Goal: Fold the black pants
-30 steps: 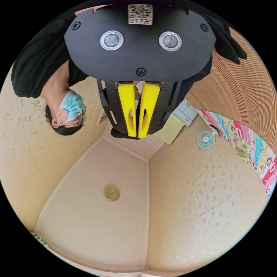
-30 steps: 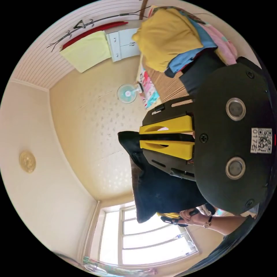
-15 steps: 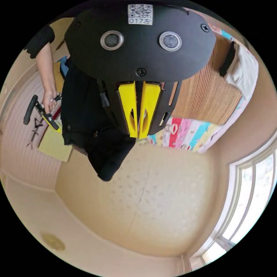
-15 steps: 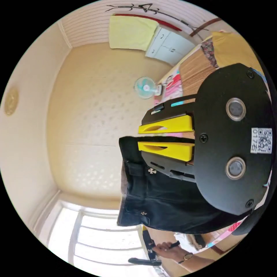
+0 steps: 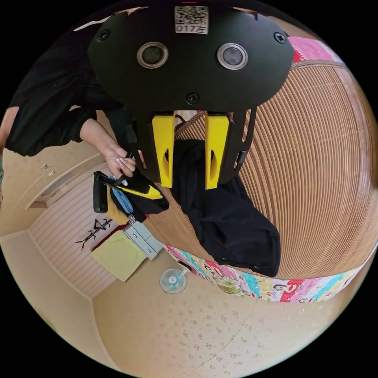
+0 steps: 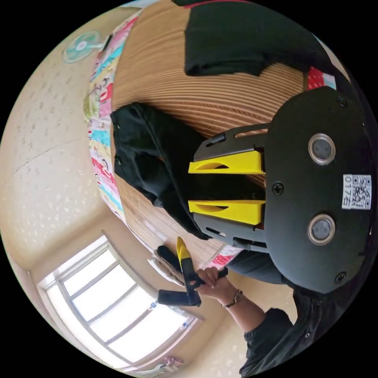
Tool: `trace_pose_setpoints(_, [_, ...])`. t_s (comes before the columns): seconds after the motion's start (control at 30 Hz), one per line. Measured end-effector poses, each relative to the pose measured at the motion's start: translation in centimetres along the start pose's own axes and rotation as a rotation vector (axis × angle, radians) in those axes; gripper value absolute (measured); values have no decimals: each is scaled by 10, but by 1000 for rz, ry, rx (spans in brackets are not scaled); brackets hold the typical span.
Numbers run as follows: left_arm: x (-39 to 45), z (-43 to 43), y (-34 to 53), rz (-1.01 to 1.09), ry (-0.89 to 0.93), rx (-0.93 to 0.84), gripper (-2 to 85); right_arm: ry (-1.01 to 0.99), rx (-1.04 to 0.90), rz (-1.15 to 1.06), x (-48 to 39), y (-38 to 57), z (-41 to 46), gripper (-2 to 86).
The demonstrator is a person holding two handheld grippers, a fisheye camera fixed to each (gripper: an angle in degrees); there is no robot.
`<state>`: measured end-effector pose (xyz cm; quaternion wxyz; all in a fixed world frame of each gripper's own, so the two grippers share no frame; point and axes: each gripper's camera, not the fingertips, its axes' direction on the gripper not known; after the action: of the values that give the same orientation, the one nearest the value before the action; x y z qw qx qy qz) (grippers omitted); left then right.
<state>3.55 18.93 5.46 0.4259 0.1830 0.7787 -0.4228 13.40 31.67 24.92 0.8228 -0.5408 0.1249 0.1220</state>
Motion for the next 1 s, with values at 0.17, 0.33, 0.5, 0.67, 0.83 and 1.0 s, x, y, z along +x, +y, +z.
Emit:
trace_pose_setpoints(0.17, [14,16,23,-27,-75,-9,78,-213,-9,147,39,61,-21,147])
trace_pose_setpoints(0.33, [17,-29,31,-317,78,133,62,-344,-62,228,69,66,-62,159])
trace_pose_setpoints(0.5, [12,-64,31,-496,364,200,44,-317,-26,279,108,51,-100,176])
trace_pose_setpoints(0.67, [6,-112,7,-552,546,197,39,-561,-4,342,170,38,-143,163])
trace_pose_setpoints(0.83, [10,-172,-28,-565,821,256,39,-888,107,383,231,26,-191,64])
trace_pose_setpoints(1.0, [6,-236,-47,-568,1038,324,38,-1148,359,280,274,14,-260,37])
